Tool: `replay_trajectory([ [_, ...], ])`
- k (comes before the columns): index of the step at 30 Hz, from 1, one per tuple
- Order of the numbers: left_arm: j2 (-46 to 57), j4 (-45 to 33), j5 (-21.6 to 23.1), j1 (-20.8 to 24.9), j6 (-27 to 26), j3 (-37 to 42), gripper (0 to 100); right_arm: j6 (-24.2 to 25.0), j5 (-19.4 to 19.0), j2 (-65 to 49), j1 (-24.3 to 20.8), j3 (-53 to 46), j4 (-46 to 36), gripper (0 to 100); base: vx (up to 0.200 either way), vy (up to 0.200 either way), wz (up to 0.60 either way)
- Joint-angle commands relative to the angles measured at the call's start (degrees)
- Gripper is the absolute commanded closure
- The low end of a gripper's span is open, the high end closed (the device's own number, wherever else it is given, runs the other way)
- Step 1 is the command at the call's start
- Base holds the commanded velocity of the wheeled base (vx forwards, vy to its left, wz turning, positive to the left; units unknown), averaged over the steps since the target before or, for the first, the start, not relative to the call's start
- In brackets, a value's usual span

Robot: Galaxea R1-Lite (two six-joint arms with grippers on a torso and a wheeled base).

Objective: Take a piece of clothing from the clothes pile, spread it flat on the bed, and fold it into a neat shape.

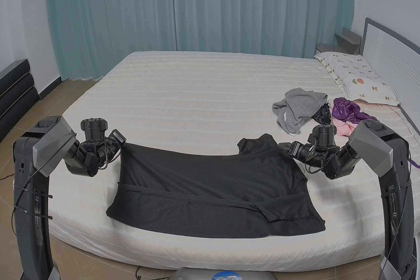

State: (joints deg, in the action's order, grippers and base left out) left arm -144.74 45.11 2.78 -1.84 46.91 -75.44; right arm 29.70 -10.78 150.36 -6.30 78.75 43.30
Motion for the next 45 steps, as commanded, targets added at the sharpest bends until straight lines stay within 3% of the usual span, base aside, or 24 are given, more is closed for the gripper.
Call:
replay_trajectory([
  [1,-0.1,-0.19,0.03,0.0,0.02,0.11,100,0.1,-0.39,0.2,-0.11,0.44,0.47,0,0.0,0.0,0.0],
  [10,-0.1,-0.02,-0.05,0.0,0.02,0.55,100,-0.87,-0.12,5.38,-0.29,6.41,-0.06,0,0.0,0.0,0.0],
  [11,-0.1,-0.02,-0.05,0.0,0.02,0.55,100,-0.87,-0.12,5.47,-0.29,6.41,-0.23,100,0.0,0.0,0.0],
  [27,-0.02,-0.19,-0.14,-0.09,0.02,0.64,100,-0.78,2.78,5.12,0.24,6.68,-0.23,100,0.0,0.0,0.0],
  [45,4.11,0.16,-0.32,-0.97,-0.15,2.84,100,1.42,3.75,-6.57,0.5,-4.92,5.83,100,0.0,0.0,0.0],
])
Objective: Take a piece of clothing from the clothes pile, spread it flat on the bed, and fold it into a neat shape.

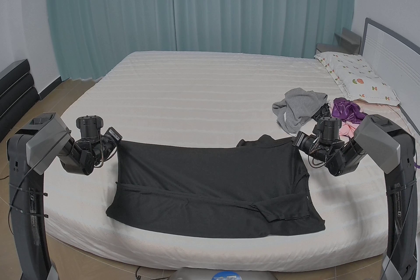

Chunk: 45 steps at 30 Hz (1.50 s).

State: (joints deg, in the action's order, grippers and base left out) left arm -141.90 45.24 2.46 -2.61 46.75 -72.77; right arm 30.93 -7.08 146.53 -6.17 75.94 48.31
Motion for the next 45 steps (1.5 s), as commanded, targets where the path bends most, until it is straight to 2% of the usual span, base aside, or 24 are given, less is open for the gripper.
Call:
replay_trajectory([
  [1,1.45,0.02,0.09,-0.2,0.01,0.34,100,0.27,0.14,-3.09,0.63,-2.81,0.82,100,0.0,0.0,0.0],
  [7,2.06,0.11,0.17,-0.38,0.01,0.7,100,2.65,0.4,-4.85,0.63,-6.15,3.1,100,0.0,0.0,0.0],
  [28,1.71,-0.06,0.44,-0.38,-0.17,1.66,100,2.91,0.23,-6.87,0.19,-10.19,3.81,100,0.0,0.0,0.0],
  [41,7.07,0.2,0.44,-0.12,-0.26,9.57,100,2.91,-1.18,-10.74,0.1,-18.72,3.9,100,0.0,0.0,0.0],
  [45,8.39,0.55,0.44,0.06,-0.26,12.47,100,2.82,-1.53,-10.83,0.02,-22.5,7.15,100,0.0,0.0,0.0],
])
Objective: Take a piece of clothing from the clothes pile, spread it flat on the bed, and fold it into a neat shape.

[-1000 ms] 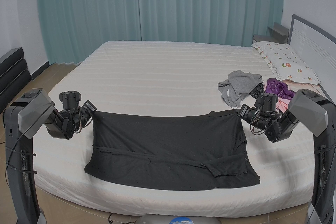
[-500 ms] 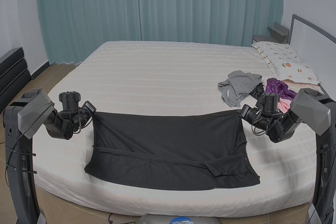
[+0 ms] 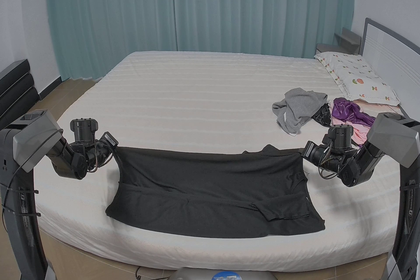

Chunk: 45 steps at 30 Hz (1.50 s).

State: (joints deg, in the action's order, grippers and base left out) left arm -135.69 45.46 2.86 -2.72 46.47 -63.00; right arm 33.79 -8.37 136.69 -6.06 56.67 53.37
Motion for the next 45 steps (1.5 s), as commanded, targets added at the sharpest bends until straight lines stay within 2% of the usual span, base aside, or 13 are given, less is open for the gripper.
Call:
replay_trajectory([
  [1,2.19,0.86,0.04,0.17,0.11,2.97,100,-0.04,-0.33,-1.08,-0.09,-3.68,2.88,100,0.0,0.0,0.0],
  [8,0.96,4.9,-0.05,0.26,0.46,1.65,100,0.22,-0.24,-0.29,0.61,-1.22,4.46,100,0.0,0.0,0.0],
  [23,-9.06,4.9,-0.58,0.43,0.55,-6.17,100,1.01,0.55,10.52,-0.36,10.12,2.7,100,0.0,0.0,0.0],
  [34,-8.8,5.17,-0.84,1.05,0.2,-3.88,100,0.92,-0.24,6.48,-0.27,3.36,4.02,100,0.0,0.0,0.0],
  [40,-7.48,5.96,-1.11,1.05,0.2,-0.9,100,0.92,-0.59,3.84,-0.36,-1.39,7.98,100,0.0,0.0,0.0],
  [45,-5.37,9.65,-1.11,0.87,0.29,2.27,100,1.01,-2.0,1.91,-0.27,-5.26,11.4,100,0.0,0.0,0.0],
])
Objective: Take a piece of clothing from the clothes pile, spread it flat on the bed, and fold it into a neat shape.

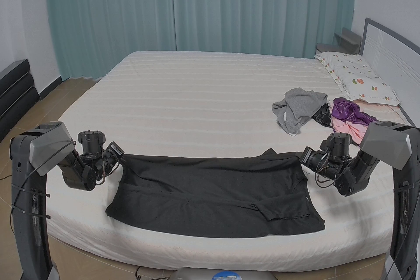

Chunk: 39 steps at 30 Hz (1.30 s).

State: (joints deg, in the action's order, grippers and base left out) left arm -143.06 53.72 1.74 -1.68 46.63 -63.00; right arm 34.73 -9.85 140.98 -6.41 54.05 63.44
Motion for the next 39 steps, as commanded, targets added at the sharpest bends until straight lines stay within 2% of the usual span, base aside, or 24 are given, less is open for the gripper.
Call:
replay_trajectory([
  [1,2.08,2.17,0.01,-0.25,0.13,2.8,100,0.07,-0.52,-2.29,0.17,-3.08,2.04,100,0.0,0.0,0.0],
  [16,5.77,10.44,0.28,-0.87,-0.22,13.34,100,-0.1,-4.21,-4.93,1.93,-13.18,8.63,100,0.0,0.0,0.0],
  [20,7.27,12.02,0.72,-0.87,-1.19,18.0,100,-0.28,-5.53,-5.37,2.11,-18.72,13.38,100,0.0,0.0,0.0],
  [30,6.65,18.52,0.72,-0.87,-6.2,26.61,100,-3.71,-6.06,-2.12,2.81,-26.89,21.02,100,0.0,0.0,0.0],
  [33,5.6,19.75,0.81,-0.95,-7.08,27.76,100,-6.69,-6.23,-0.01,3.51,-29.09,23.22,100,0.0,0.0,0.0],
  [39,5.42,19.84,0.81,-1.04,-7.17,29.08,100,-8.45,-9.05,0.78,3.78,-34.19,26.3,100,0.0,0.0,0.0],
])
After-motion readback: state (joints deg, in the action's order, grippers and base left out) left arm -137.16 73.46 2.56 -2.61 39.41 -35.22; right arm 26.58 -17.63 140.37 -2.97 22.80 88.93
